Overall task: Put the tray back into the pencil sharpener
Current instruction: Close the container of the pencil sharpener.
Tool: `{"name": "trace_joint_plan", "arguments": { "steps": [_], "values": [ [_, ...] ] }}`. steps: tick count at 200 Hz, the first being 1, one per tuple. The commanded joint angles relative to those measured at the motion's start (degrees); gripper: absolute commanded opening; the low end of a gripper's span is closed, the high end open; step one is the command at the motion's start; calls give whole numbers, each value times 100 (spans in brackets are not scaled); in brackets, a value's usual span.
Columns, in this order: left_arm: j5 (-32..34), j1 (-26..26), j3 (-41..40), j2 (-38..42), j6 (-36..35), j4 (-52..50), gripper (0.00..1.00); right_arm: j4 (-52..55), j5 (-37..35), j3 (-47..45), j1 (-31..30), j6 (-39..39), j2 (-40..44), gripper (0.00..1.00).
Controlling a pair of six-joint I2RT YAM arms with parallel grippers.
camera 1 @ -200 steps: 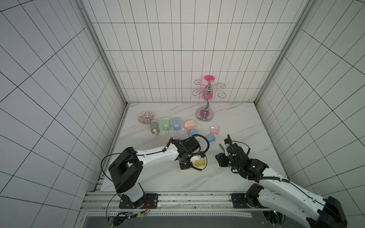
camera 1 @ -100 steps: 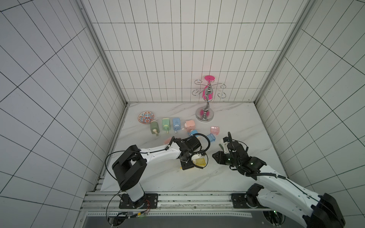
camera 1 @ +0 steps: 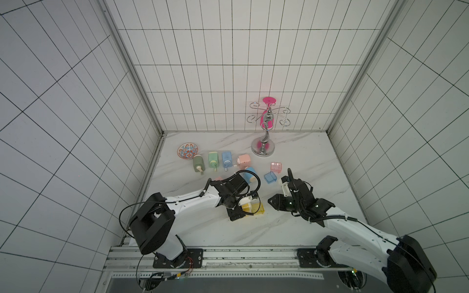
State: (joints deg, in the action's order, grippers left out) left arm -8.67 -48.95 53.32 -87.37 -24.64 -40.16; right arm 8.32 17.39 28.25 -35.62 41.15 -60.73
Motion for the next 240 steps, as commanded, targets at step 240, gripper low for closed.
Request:
{"name": "trace_joint_plan", "arguments": {
  "steps": [240],
  "values": [
    [-202, -79, 69, -447, -216, 360, 46, -2284, 1357, -241, -179, 577, -2088, 29]
  ]
}}
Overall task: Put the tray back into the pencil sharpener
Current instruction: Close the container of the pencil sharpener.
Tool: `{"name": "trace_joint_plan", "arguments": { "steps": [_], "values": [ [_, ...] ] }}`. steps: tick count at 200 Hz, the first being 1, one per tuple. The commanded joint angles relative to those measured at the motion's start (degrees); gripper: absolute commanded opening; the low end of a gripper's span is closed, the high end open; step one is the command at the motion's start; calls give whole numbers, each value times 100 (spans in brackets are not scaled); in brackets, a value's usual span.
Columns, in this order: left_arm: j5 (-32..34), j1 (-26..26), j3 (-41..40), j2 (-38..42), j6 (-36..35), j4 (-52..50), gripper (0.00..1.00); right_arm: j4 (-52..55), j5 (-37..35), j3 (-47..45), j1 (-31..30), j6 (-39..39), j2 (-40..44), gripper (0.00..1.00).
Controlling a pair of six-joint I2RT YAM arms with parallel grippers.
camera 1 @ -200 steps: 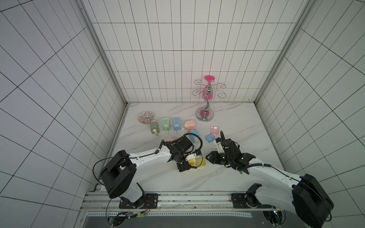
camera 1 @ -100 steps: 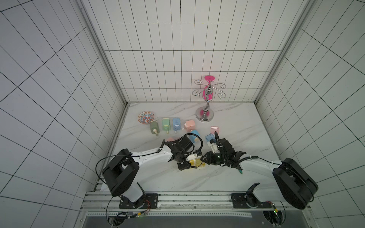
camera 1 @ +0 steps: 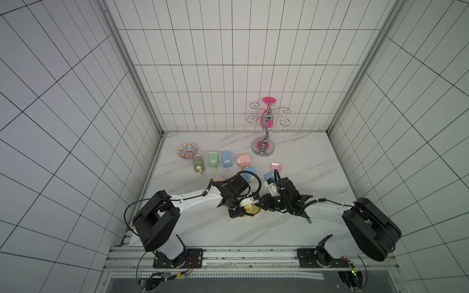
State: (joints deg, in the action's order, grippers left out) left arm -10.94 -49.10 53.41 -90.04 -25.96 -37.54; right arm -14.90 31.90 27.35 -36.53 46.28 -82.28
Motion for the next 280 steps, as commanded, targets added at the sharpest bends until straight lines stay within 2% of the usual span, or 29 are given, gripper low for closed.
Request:
{"name": "trace_joint_plan", "arguments": {
  "steps": [1, 63, 117, 152, 208, 280],
  "values": [
    [28, -64, 58, -185, -85, 98, 46, 56, -104, -151, -88, 60, 74, 28],
    [197, -161, 65, -146, -85, 64, 45, 867, -813, -108, -203, -126, 517, 24],
    [189, -197, 84, -103, -94, 36, 41, 926, -1245, 83, -498, -5, 380, 21],
    [184, -205, 73, -42, -95, 23, 40, 887, -1359, 103, -593, 89, 343, 17],
    [197, -256, 96, -56, -103, -1, 40, 997, -1542, 257, -736, 162, 267, 16],
    [268, -275, 131, -93, -94, -24, 40, 801, -1435, 279, -873, 259, 247, 16]
  ]
}}
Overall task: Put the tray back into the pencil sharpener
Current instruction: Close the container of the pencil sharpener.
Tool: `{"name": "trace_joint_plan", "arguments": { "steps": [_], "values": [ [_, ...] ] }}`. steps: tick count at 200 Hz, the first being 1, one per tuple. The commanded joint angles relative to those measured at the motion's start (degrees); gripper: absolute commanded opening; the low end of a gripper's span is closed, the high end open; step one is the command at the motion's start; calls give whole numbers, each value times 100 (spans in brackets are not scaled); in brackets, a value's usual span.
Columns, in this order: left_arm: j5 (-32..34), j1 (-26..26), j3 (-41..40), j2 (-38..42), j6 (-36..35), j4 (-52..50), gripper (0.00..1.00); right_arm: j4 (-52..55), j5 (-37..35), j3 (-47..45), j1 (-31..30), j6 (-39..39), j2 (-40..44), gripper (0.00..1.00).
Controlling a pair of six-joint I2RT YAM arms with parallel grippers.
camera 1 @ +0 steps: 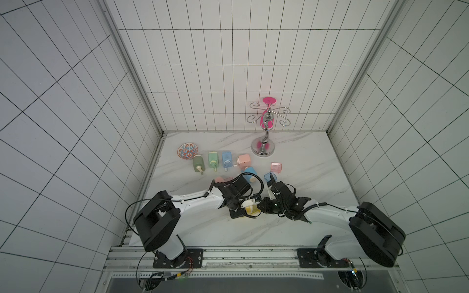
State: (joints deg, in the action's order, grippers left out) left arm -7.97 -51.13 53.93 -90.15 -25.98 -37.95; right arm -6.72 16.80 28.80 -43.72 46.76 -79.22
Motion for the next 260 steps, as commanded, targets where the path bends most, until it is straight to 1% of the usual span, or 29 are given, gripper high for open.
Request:
{"name": "trace_joint_plan", "arguments": {
  "steps": [1, 13, 40, 59, 96, 107, 118, 132, 139, 154, 175, 201, 260],
  "values": [
    [-25, -72, 80, -82, -92, 17, 40, -10, 68, 135, -154, 210, -54, 16],
    [-5, -72, 83, -85, -92, 16, 40, 57, -18, 126, -154, 339, -26, 16],
    [49, -72, 86, -89, -83, 16, 40, 318, -203, 170, -159, 333, -21, 16],
    [50, -74, 90, -91, -83, 16, 39, 215, -80, 148, -156, 332, 3, 17],
    [84, -73, 98, -130, -83, 25, 39, -316, 207, -66, -121, 448, 169, 23],
    [124, -75, 87, -140, -74, 16, 39, -185, 231, -146, 44, 449, 421, 24],
    [137, -72, 66, -127, -79, 20, 39, 8, 87, -278, 216, 401, 854, 27],
    [121, -72, 47, -103, -83, 60, 39, 526, -26, -307, 425, 276, 1336, 30],
    [112, -72, 59, -111, -82, 64, 39, 754, -60, -300, 511, 68, 1473, 31],
    [118, -72, 82, -159, -89, 65, 38, 1005, -129, -355, 647, -9, 1585, 30],
    [146, -72, 113, -224, -83, 26, 37, 971, -183, -350, 706, -32, 1370, 25],
    [138, -72, 91, -192, -92, 64, 37, 511, 198, -212, 675, -22, 823, 21],
    [158, -72, 101, -220, -83, 78, 35, -355, 620, 117, 191, 47, -269, 20]
  ]
}}
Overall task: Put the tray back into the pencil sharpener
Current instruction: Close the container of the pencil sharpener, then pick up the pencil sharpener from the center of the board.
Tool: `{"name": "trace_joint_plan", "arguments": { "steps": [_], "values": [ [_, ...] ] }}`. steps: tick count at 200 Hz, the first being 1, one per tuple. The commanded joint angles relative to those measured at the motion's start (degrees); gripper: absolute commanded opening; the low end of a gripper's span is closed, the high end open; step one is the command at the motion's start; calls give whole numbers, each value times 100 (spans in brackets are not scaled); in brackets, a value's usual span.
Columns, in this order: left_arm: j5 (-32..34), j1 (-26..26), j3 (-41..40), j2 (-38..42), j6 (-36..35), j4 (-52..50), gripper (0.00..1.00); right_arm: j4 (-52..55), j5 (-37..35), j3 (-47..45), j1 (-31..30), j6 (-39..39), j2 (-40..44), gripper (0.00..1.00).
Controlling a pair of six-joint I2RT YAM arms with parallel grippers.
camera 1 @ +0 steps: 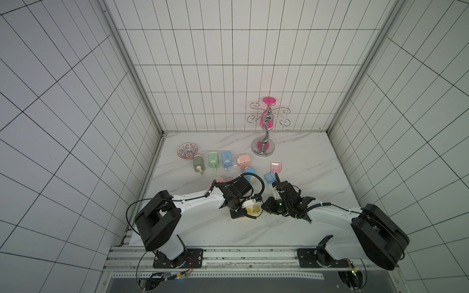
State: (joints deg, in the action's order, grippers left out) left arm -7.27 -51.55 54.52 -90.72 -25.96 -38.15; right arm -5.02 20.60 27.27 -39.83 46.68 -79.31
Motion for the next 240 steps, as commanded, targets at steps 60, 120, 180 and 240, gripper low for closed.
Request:
{"name": "trace_joint_plan", "arguments": {
  "steps": [60, 120, 180, 240],
  "values": [
    [102, -31, 51, -139, -85, 97, 34, -949, 361, 349, -509, 218, -650, 20],
    [111, -31, 59, -148, -76, 106, 33, -1482, 585, 272, -621, 551, -844, 20],
    [182, -31, 67, -101, -43, 124, 29, -1734, 329, 4, -594, 810, -547, 20],
    [271, -13, 41, 275, 316, 302, 7, 765, -2626, -668, -391, 838, 2612, 22]
  ]
}}
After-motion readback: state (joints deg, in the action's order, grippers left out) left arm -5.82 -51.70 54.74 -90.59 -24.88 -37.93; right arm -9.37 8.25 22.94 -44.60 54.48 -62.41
